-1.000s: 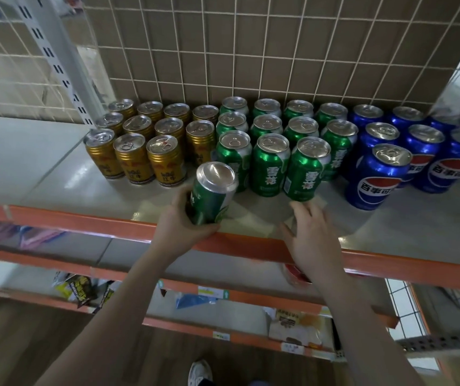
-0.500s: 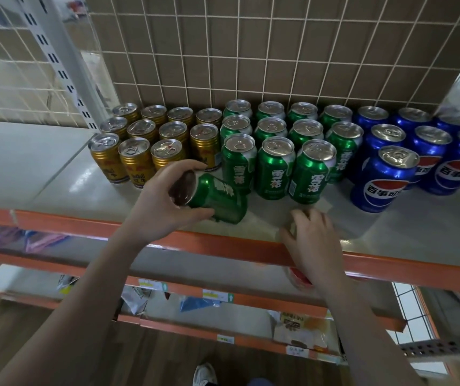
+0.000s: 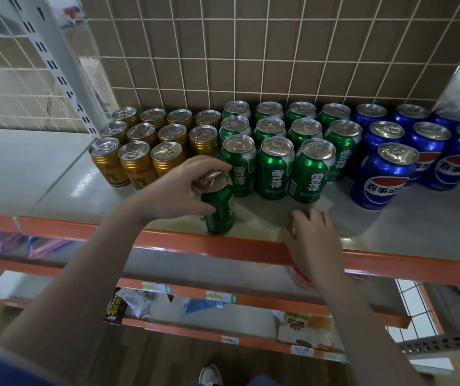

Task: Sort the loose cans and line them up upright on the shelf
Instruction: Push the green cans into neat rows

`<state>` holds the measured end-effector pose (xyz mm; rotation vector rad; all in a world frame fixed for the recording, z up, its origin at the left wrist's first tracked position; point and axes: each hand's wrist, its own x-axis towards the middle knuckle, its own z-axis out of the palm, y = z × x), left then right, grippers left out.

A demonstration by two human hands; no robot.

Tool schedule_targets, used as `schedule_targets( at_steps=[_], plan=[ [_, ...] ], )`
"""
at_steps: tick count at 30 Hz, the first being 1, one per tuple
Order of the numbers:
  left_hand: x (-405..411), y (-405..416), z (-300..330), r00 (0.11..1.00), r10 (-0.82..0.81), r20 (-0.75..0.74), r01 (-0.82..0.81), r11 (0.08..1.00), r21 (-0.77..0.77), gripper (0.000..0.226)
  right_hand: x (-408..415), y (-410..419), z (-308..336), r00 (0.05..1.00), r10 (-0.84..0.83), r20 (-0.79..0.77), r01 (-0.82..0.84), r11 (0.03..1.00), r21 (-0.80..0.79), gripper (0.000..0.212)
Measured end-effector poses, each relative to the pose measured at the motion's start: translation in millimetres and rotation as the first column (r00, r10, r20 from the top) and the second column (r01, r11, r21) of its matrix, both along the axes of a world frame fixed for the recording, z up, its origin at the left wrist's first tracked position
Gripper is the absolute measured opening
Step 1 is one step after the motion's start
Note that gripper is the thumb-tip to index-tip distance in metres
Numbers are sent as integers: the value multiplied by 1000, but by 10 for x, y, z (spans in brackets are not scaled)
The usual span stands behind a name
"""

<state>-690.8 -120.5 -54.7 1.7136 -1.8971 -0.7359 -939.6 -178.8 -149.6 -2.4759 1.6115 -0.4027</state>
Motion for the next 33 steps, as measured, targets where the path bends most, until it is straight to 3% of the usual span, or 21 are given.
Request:
schedule_targets(
  at_steps=[4, 8, 17, 27, 33],
  plan=[
    [-40, 89, -108, 991, 129, -33, -131, 990, -58, 66, 23, 29, -84, 998, -30, 56, 34, 996, -81, 24],
    [-91, 56, -85, 983, 175, 63, -164, 976, -147, 58, 40, 27, -125, 996, -43, 75, 51, 992, -113, 18],
    [-99, -63, 112, 998, -69, 14, 70, 994, -86, 62, 36, 1, -177, 997, -27, 77, 38, 989, -143, 18],
    [-130, -128, 184, 949, 27, 315, 7, 995, -105, 74, 36, -8, -212, 995, -29, 91, 44, 985, -169, 17],
    [-165, -141, 223, 912, -23, 410, 98, 982, -163, 67, 30, -10, -207, 996, -27, 89, 40, 989, -145, 21]
  ],
)
